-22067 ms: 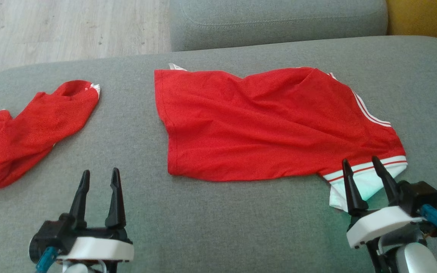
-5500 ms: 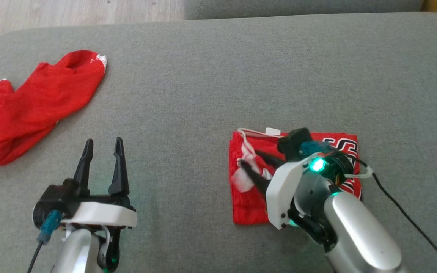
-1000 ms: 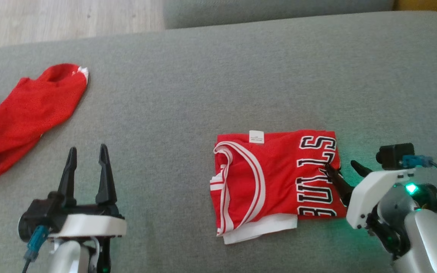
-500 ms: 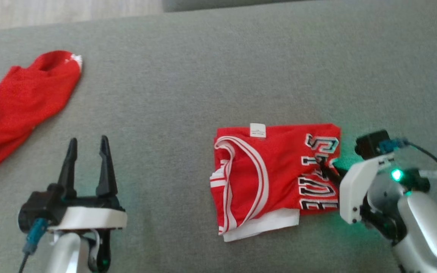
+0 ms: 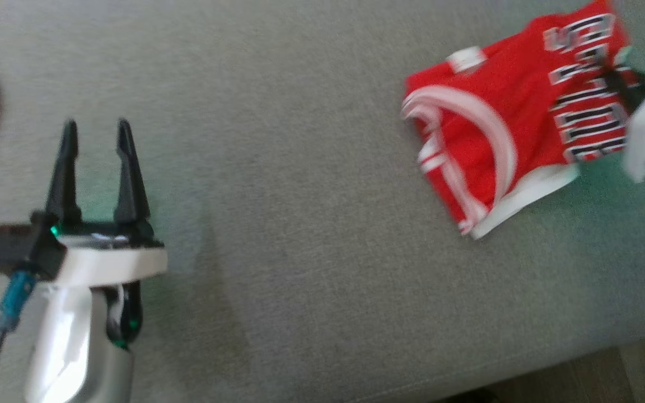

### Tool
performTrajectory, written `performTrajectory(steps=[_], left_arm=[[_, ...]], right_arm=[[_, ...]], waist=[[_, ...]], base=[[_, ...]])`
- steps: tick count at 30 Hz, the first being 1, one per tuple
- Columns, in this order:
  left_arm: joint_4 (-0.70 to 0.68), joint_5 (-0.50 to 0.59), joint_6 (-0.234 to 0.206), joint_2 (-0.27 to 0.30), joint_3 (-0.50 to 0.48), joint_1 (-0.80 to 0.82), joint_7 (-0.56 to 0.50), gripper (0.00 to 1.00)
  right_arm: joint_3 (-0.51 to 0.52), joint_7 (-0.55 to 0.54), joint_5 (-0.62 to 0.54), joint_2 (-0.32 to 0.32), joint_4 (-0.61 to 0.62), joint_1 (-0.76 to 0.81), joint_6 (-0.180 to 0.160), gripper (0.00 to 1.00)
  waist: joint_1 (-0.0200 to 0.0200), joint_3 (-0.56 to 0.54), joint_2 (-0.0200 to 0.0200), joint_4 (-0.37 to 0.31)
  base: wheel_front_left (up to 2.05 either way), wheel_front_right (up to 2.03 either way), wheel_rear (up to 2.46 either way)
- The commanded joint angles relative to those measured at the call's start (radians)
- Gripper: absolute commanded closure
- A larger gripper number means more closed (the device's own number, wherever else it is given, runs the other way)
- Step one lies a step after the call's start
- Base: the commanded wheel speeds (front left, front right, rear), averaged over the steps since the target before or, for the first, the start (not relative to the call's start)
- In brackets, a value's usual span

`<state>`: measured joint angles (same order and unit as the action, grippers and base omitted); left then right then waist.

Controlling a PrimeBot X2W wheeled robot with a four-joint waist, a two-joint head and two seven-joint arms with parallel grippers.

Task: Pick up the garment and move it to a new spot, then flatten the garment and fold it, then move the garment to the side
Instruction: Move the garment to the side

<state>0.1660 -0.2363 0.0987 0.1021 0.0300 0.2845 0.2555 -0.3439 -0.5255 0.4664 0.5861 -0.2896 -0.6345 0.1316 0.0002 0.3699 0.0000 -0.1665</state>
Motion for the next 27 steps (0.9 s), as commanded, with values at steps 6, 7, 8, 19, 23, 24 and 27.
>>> performTrajectory(steps=[6, 7, 8, 19, 23, 24, 27], left_arm=[[-0.066, 0.02, 0.007, 0.051, -0.01, 0.073, -0.008, 0.0], [-0.07, 0.021, 0.008, 0.054, -0.009, 0.078, -0.011, 0.0], [-0.073, 0.022, 0.007, 0.056, -0.007, 0.081, -0.013, 0.0], [-0.08, 0.019, 0.006, 0.072, 0.006, 0.091, -0.021, 0.0], [-0.061, 0.013, 0.006, 0.065, 0.014, 0.092, -0.017, 0.0], [-0.054, 0.011, 0.005, 0.06, 0.016, 0.09, -0.014, 0.0], [-0.025, 0.002, 0.004, 0.042, 0.021, 0.073, -0.006, 0.0]], right_arm=[[0.078, 0.067, -0.026, 0.127, -0.045, -0.071, -0.001, 1.0], [0.086, 0.08, -0.03, 0.137, -0.06, -0.08, -0.001, 1.0], [0.094, 0.094, -0.036, 0.148, -0.074, -0.089, -0.001, 1.0], [0.172, 0.179, -0.109, 0.152, -0.183, -0.128, -0.001, 1.0], [0.227, 0.203, -0.132, 0.121, -0.213, -0.116, -0.001, 0.0], [0.237, 0.2, -0.141, 0.115, -0.219, -0.107, -0.001, 0.0], [0.267, 0.199, -0.162, 0.09, -0.215, -0.067, -0.001, 0.0]], waist=[[-0.0002, 0.11, 0.0, -0.082], [-0.0002, 0.119, 0.0, -0.085], [-0.0002, 0.126, 0.0, -0.088], [-0.0002, 0.149, 0.0, -0.084], [-0.0002, 0.123, 0.0, -0.063], [-0.0002, 0.111, 0.0, -0.056], [-0.0002, 0.053, 0.0, -0.027]], base=[[0.0, 0.0, 0.0], [0.0, 0.0, 0.0], [0.0, 0.0, 0.0], [0.0, 0.0, 0.0], [0.0, 0.0, 0.0], [0.0, 0.0, 0.0], [0.0, 0.0, 0.0]])
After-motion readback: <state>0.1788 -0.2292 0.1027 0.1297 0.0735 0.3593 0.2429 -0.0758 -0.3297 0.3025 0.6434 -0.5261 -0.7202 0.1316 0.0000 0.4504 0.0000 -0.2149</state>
